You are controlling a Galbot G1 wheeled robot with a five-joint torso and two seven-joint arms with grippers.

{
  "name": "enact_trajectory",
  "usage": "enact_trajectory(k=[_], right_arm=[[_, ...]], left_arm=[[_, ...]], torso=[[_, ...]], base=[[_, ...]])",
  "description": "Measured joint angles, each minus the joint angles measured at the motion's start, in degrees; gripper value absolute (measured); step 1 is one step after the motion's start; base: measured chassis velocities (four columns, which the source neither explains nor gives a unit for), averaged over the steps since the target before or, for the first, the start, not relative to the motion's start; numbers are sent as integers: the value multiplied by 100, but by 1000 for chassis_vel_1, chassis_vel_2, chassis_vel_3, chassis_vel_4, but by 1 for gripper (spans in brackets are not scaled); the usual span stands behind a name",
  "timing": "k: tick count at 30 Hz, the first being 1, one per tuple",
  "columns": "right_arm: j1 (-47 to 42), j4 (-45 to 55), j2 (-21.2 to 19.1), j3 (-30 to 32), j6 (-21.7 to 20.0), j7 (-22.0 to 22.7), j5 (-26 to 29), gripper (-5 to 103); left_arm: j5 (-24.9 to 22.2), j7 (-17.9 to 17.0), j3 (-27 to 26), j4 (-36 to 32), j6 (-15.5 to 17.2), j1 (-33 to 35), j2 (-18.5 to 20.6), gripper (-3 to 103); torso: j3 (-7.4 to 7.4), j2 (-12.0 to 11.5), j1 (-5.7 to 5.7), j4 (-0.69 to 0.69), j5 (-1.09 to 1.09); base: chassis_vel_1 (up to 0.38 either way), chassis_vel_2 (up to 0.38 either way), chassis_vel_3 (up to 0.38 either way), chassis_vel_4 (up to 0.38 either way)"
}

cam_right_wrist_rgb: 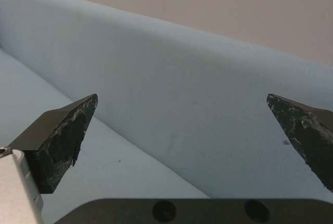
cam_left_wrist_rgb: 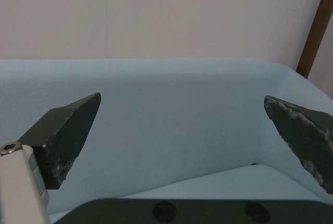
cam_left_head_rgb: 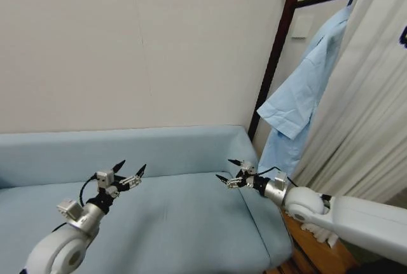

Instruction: Pick up the clothes from the sofa and hang them on the clothes hanger.

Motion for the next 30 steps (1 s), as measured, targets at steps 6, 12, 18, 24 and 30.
enact_trajectory(k=[6,12,18,24,30], right_arm=[[-2149,-41,141,1706,368,491,-849,100],[-4537,1004,142,3986,-270,1353,-1390,100],[-6315,1239,1125,6206,-1102,1086,-1620,100],[-7749,1233,2799,8749,-1657,-544,-2305,100],[-8849,2330,3606,10154,-2621,-1409,-2580,100]], left_arm=[[519,19,-107,272,-567,501,-589,100],[1027,-60,-286,79,-968,1094,-1496,100],[1555,-164,-250,-186,-1130,1294,-2067,100],[1827,-263,-101,-597,-1174,1358,-2223,100],[1908,-515,-72,-1032,-866,1443,-2248,100]], torso=[[-1,0,0,-5,-4],[-2,2,-2,-3,-4],[-1,1,-2,1,-1],[-1,1,-1,-5,-1],[-2,2,-2,-6,-2]], base=[[0,0,0,0],[0,0,0,0],[0,0,0,0],[0,0,0,0],[0,0,0,0]])
